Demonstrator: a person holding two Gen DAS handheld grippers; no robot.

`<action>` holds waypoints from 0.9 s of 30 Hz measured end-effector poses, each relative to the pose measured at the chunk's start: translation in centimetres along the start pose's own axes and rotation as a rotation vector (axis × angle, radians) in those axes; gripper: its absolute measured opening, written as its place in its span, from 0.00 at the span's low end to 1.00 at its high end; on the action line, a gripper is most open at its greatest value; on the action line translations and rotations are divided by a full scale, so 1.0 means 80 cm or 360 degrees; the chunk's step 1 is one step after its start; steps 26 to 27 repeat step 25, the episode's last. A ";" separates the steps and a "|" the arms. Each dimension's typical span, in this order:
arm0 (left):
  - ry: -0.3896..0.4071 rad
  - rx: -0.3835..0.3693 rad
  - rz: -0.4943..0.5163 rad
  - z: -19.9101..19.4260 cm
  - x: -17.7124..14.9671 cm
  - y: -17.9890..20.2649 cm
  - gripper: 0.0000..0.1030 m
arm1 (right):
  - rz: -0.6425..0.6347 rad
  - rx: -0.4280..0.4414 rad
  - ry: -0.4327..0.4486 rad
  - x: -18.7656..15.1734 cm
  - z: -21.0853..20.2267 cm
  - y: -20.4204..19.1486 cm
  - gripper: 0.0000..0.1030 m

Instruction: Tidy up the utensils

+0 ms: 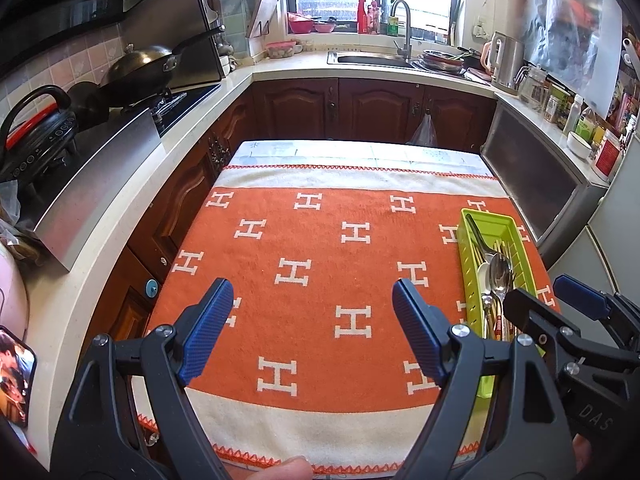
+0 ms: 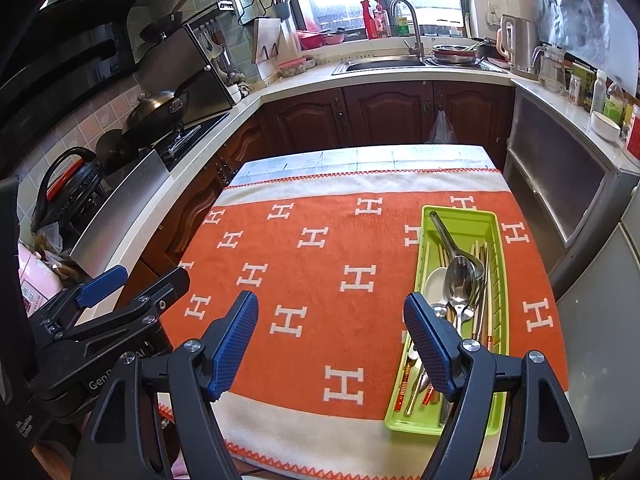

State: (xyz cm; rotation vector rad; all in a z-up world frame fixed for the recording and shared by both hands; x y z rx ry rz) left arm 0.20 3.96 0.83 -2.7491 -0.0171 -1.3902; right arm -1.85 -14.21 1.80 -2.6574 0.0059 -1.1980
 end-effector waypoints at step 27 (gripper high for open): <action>-0.0079 -0.0075 -0.0008 0.010 -0.010 -0.003 0.78 | 0.0021 -0.0032 -0.0042 -0.012 0.004 -0.002 0.80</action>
Point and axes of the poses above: each gripper's, at about its wrist camera, not at the fingertips, and z roughly the way its jaws point, y to its right, x to its top, the point moved 1 cm from there along z, roughly the way its jaws point, and after that the axes turned 10 degrees about y, right-handed, at the moved point
